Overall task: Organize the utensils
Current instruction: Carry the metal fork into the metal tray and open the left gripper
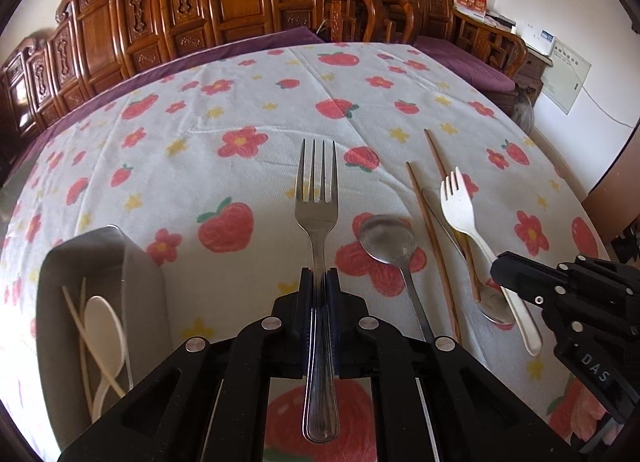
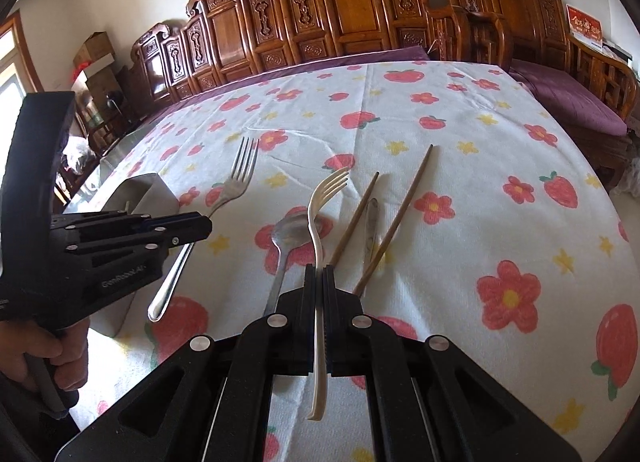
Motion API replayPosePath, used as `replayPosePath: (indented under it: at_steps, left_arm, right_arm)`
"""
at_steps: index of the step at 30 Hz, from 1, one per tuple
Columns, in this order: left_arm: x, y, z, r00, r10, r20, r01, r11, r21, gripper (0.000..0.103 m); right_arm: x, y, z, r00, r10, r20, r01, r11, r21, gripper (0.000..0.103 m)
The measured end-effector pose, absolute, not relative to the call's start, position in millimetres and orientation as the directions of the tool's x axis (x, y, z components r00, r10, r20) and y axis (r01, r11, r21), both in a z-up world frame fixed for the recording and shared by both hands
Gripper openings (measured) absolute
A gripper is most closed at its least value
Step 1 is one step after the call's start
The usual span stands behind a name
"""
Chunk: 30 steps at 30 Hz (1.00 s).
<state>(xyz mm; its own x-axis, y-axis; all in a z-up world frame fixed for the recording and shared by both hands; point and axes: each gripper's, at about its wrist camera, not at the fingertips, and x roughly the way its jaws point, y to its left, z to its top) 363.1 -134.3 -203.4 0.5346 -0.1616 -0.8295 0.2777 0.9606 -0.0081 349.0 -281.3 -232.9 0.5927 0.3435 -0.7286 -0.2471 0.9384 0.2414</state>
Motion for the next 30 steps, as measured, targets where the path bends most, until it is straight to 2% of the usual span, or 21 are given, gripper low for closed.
replayPosePath:
  at_steps: [20,30]
  left_arm:
    - [314,-112,-141,0.615,-0.148,-0.775,0.277,0.96,0.037,0.006]
    - [289,-84,-124,0.637,-0.146,-0.757,0.256,0.966,0.03,0.006]
  right_arm:
    - [332,-264,-207,0.627,0.38,-0.679,-0.299,0.923,0.241,0.004]
    - [319,-236,-190,0.626,0.44,-0.644,-0.382,0.893,0.239,0.004]
